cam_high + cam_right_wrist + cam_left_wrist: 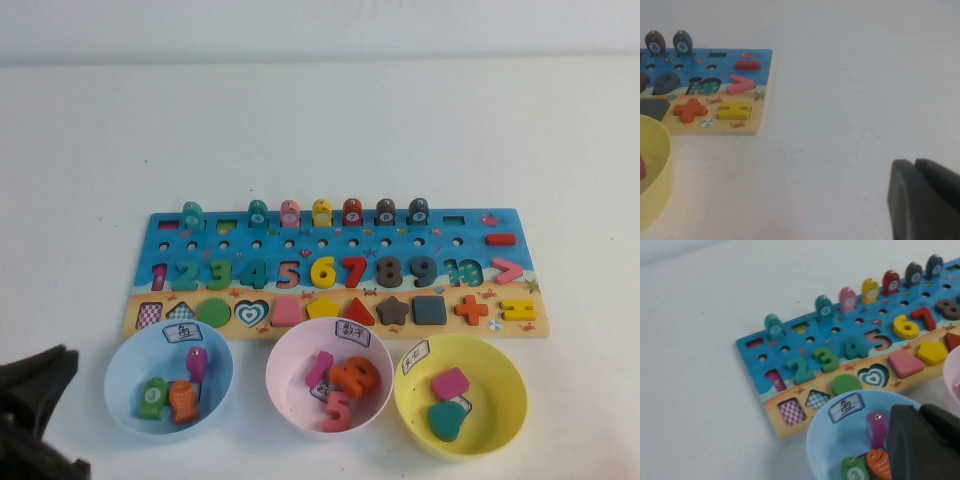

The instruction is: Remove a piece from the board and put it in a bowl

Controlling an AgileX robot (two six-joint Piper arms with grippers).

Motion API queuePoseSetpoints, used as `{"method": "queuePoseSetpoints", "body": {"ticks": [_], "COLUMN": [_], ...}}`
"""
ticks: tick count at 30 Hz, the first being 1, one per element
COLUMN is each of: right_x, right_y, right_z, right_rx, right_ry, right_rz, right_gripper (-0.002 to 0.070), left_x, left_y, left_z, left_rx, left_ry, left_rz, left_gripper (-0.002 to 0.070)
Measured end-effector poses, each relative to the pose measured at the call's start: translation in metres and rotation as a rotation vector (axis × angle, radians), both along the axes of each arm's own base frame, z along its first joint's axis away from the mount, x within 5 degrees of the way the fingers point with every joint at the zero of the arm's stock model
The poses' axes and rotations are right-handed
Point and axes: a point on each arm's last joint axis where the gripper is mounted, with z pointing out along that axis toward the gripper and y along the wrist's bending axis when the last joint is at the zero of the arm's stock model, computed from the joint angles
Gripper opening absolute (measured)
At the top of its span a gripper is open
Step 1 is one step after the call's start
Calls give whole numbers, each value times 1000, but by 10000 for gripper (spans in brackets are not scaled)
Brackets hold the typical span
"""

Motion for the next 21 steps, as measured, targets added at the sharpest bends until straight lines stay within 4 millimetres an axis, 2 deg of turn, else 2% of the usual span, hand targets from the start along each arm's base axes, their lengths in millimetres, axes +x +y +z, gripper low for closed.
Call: {"method": "queuePoseSetpoints", "body": {"ticks": [6, 11, 15, 21], "right_x": [0, 0, 0, 0], "right_y": [0, 0, 0, 0], "right_z": [0, 0, 0, 0], "right_rx": [0, 0, 0, 0], "right_ry": [0, 0, 0, 0], "right_rz": [0, 0, 0, 0], "right_gripper": [-17, -17, -17, -17], "left_x": [-27, -40, -46, -49], "left_y": [25, 35, 38, 39], "left_z": [-42, -65, -72, -76], "left_rx": [-66, -144, -183, -124], "left_ry": [-59, -132, -182, -185], "left_rz": [141, 243, 281, 270], "left_gripper": [0, 0, 0, 0]}}
